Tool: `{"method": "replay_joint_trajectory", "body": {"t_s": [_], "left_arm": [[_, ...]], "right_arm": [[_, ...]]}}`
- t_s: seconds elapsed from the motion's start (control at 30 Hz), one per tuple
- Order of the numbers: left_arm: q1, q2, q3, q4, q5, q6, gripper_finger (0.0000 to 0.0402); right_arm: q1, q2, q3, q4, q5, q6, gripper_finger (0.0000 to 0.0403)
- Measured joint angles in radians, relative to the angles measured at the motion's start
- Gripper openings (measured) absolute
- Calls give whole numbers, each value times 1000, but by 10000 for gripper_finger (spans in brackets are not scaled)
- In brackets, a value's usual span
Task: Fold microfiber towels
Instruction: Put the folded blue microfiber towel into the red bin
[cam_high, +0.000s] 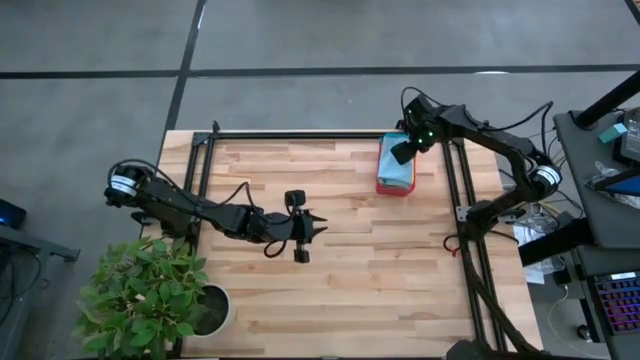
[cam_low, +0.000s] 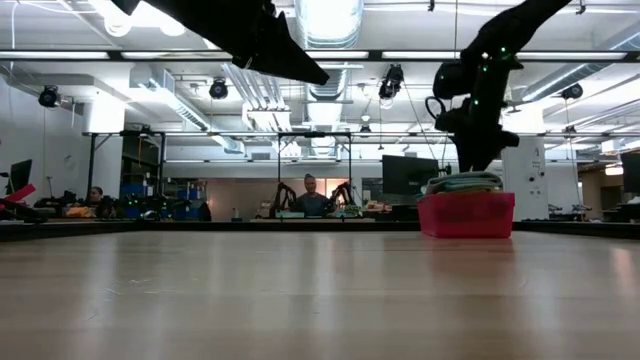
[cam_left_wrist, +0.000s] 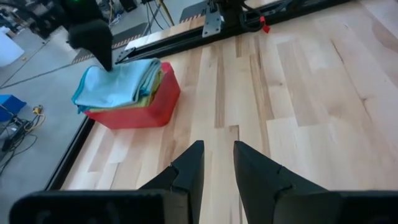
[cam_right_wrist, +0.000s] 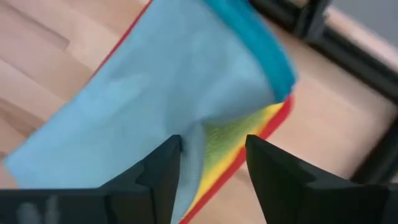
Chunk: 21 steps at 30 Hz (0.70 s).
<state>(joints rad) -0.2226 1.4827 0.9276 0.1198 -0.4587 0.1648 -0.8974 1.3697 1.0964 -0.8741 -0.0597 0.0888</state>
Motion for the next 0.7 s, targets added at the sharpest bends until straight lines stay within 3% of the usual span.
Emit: {"method": "replay_joint_trajectory", "body": {"t_s": [0.17, 0.3, 0.53, 0.7], "left_arm": [[0, 0, 0, -4, 0, 0, 73], [0, 0, 0, -5, 0, 0, 73], [0, 0, 0, -6, 0, 0, 73], [0, 0, 0, -6, 0, 0, 73]], "right_arm": [[0, -1, 71, -22, 77, 17, 162], [3, -1, 72, 24, 87, 23, 121], [44, -1, -59, 159, 86, 16, 24], [41, 1, -158, 257, 90, -22, 9]]}}
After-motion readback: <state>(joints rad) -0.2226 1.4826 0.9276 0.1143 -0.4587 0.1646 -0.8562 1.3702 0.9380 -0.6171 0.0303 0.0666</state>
